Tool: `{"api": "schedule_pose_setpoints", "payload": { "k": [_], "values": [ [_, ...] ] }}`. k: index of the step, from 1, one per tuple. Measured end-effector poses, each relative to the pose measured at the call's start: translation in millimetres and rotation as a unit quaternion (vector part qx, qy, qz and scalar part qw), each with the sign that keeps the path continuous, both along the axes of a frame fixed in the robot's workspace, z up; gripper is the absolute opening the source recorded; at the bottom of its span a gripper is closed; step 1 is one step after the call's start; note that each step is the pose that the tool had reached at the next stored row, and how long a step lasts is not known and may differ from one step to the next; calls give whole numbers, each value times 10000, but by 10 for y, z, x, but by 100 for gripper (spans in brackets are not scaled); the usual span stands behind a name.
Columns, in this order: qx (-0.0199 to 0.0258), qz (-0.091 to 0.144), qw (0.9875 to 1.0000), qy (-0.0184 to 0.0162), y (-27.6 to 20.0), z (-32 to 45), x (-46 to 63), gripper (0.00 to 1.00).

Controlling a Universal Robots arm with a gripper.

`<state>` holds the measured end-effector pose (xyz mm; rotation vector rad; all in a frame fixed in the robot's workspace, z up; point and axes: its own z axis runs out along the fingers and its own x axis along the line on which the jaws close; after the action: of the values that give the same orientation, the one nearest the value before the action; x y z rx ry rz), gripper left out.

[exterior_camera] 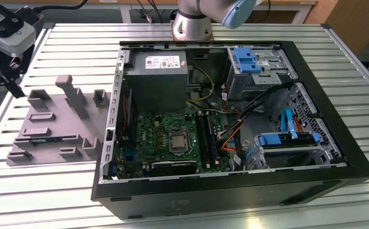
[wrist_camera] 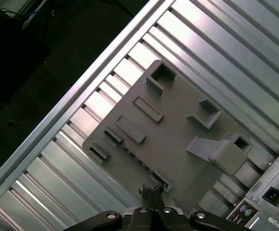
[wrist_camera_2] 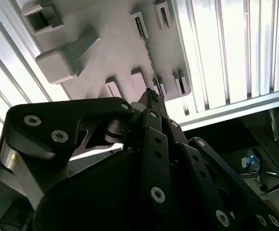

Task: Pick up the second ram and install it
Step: 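Pick up the second ram and move it above second insertion slot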

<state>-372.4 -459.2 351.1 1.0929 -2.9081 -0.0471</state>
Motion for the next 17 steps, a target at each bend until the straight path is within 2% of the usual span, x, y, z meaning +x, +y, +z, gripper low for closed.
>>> {"api": "schedule_pose_setpoints", "payload": {
  "k": [4, 9, 11, 16, 17],
  "values": [
    [0, 312, 9995, 0, 0, 0, -1, 11],
    [0, 652, 9979, -1, 0, -1, -2, 11],
    [0, 794, 9968, -1, 0, -3, -2, 11],
    [0, 1171, 9931, -1, 0, -6, -3, 11],
    [0, 1204, 9927, -2, 0, -6, -3, 11]
  ]
}}
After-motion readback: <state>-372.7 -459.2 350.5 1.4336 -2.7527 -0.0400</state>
